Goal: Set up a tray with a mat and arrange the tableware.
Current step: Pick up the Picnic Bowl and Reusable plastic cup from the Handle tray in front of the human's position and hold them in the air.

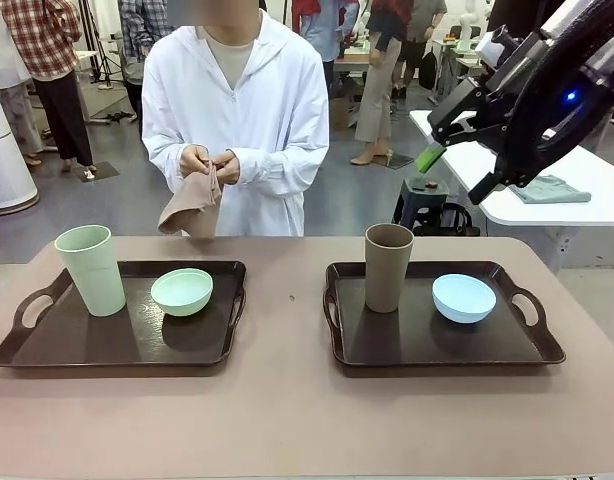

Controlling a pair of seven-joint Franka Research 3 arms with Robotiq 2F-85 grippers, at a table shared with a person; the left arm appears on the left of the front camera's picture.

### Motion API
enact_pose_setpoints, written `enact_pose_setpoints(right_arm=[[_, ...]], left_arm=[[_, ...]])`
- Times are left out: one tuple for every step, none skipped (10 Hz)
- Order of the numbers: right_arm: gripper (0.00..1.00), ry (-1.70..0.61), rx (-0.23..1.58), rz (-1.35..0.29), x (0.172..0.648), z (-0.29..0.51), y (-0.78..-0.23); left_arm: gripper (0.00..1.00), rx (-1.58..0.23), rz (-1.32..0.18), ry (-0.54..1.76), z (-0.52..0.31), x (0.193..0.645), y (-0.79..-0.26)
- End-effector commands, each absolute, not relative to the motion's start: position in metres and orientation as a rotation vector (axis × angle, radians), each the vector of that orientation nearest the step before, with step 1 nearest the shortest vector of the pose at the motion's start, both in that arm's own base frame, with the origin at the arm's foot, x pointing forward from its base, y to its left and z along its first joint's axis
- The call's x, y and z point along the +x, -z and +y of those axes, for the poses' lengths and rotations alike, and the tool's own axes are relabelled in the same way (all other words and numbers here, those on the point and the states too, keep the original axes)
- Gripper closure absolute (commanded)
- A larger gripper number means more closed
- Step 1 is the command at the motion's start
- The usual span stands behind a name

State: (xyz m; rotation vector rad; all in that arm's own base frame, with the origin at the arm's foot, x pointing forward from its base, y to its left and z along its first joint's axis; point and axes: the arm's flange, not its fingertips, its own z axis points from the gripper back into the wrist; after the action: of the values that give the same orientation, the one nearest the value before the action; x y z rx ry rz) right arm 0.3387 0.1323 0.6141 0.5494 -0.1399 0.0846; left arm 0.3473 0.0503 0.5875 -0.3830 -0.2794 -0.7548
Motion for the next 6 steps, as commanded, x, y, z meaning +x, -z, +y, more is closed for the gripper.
enact_pose_setpoints(right_arm=[[0.00,-0.075,0.536,-0.137,0.334,0.131,-0.610],[0.00,-0.075,0.536,-0.137,0.334,0.131,-0.610],[0.00,-0.075,0.536,-0.137,0.334,0.131,-0.610],[0.00,-0.089,0.548,-0.143,0.336,0.132,-0.615],[0.00,-0.073,0.475,-0.101,0.347,0.154,-0.609],[0.00,-0.095,0.430,-0.086,0.362,0.179,-0.614]], left_arm=[[0.00,-0.392,-0.288,0.748,0.048,0.348,-0.587],[0.00,-0.392,-0.288,0.748,0.048,0.348,-0.587],[0.00,-0.383,-0.279,0.755,0.050,0.347,-0.588],[0.00,-0.390,-0.437,0.868,0.069,0.379,-0.584],[0.00,-0.440,-0.484,0.999,0.088,0.398,-0.577],[0.00,-0.472,-0.517,1.094,0.099,0.414,-0.573]])
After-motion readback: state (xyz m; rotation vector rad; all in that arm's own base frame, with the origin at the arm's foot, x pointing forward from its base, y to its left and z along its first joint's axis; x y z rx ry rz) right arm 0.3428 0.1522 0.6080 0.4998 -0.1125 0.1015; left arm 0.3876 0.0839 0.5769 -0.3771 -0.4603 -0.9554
